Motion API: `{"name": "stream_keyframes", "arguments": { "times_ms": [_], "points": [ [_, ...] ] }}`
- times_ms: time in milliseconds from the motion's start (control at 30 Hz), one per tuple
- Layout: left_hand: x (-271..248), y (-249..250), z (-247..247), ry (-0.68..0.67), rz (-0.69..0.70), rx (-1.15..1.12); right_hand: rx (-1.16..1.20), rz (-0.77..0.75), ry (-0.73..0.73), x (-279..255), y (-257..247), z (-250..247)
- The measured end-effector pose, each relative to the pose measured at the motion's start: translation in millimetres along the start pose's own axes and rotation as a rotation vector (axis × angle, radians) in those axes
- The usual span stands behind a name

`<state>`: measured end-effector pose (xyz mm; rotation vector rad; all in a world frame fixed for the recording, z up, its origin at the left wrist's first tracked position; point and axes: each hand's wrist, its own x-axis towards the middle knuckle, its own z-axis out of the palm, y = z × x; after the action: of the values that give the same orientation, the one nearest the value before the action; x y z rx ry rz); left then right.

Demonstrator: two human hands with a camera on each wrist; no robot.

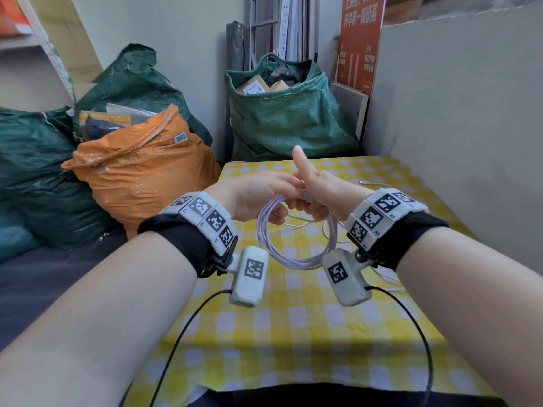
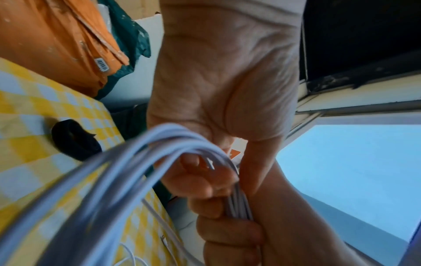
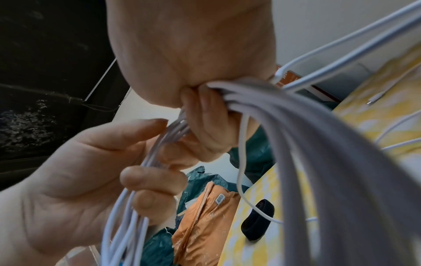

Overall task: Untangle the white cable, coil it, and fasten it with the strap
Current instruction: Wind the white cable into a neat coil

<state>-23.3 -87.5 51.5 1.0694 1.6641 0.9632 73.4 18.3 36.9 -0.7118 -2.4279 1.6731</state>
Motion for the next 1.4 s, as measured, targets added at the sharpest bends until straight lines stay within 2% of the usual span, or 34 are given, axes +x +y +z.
{"name": "stream_keyframes", "arguments": {
  "times_ms": [133,233,333,500,767,867,933,1167,1300,1400],
  "points": [
    [1.4,6.8,3.0,-0.039,-0.002,0.264,-0.063,0.050,0.044,2.5,-1.3,1.0],
    [5.1,6.6,4.8,-0.036,0.025,0.266,-0.020,0.073,0.056,5.3,-1.4,-2.3],
    [10.7,4.1,7.2,0.059,0.055,0.213,0.053,0.051,0.074,5.6,-2.9,-2.2],
    [17.2,-0.8,9.2,0.231,0.079,0.028,0.048,0.022,0.092,8.9,-2.2,-9.7],
    [21.9,-11.6,-5.4,0.474,0.121,-0.382,-0.020,0.010,0.026,1.2,6.9,-22.1],
    [19.9,-14.9,-8.2,0.455,0.093,-0.474,-0.045,0.016,0.031,-0.4,9.0,-24.0],
    [15.8,-16.1,-11.6,0.352,0.033,-0.425,-0.093,0.004,0.031,-0.5,11.1,-22.9],
    [2.9,-3.0,-19.5,0.038,-0.167,0.067,-0.419,-0.057,-0.047,-2.5,4.9,-12.9],
    [6.0,5.6,-10.3,0.070,-0.142,0.436,-0.524,-0.126,-0.041,-5.9,-5.9,-7.2],
    [9.6,3.5,-6.8,0.099,-0.057,0.498,-0.567,-0.132,-0.024,-4.0,-6.7,-6.6]
  ]
}}
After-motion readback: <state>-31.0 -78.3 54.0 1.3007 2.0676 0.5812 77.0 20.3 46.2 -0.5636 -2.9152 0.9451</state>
